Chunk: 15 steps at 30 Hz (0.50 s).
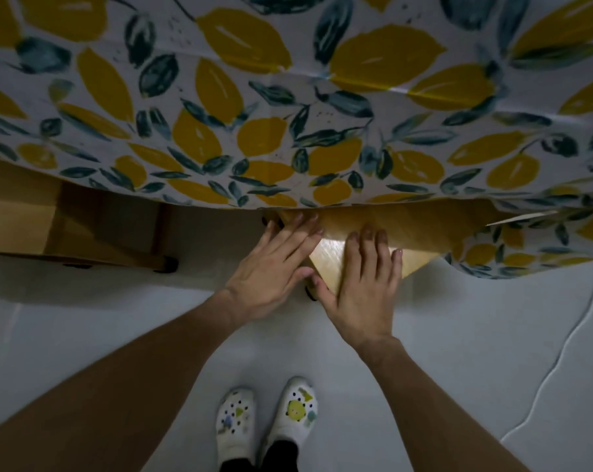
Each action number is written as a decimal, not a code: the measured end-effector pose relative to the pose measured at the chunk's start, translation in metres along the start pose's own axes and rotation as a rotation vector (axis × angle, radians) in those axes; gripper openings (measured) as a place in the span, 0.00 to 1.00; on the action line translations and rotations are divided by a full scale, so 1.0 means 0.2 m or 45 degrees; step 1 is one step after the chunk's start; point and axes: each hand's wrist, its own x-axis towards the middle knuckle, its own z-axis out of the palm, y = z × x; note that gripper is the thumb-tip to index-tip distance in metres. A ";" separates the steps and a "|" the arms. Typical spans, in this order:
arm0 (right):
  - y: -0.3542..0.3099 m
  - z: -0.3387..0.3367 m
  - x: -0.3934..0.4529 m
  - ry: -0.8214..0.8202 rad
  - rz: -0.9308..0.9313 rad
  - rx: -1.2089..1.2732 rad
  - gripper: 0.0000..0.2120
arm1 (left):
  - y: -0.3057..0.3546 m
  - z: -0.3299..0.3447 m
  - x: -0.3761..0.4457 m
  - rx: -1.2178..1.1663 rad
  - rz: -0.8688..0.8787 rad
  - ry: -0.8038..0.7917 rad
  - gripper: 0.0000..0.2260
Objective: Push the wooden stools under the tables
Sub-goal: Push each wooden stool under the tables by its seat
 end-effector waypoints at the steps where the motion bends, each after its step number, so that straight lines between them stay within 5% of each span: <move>1: 0.00 0.00 0.00 -0.006 0.000 -0.008 0.38 | -0.01 -0.01 0.00 -0.010 0.011 -0.005 0.25; 15: 0.08 -0.03 -0.05 -0.142 -0.107 0.030 0.37 | 0.14 -0.03 -0.04 -0.165 -0.113 -0.006 0.25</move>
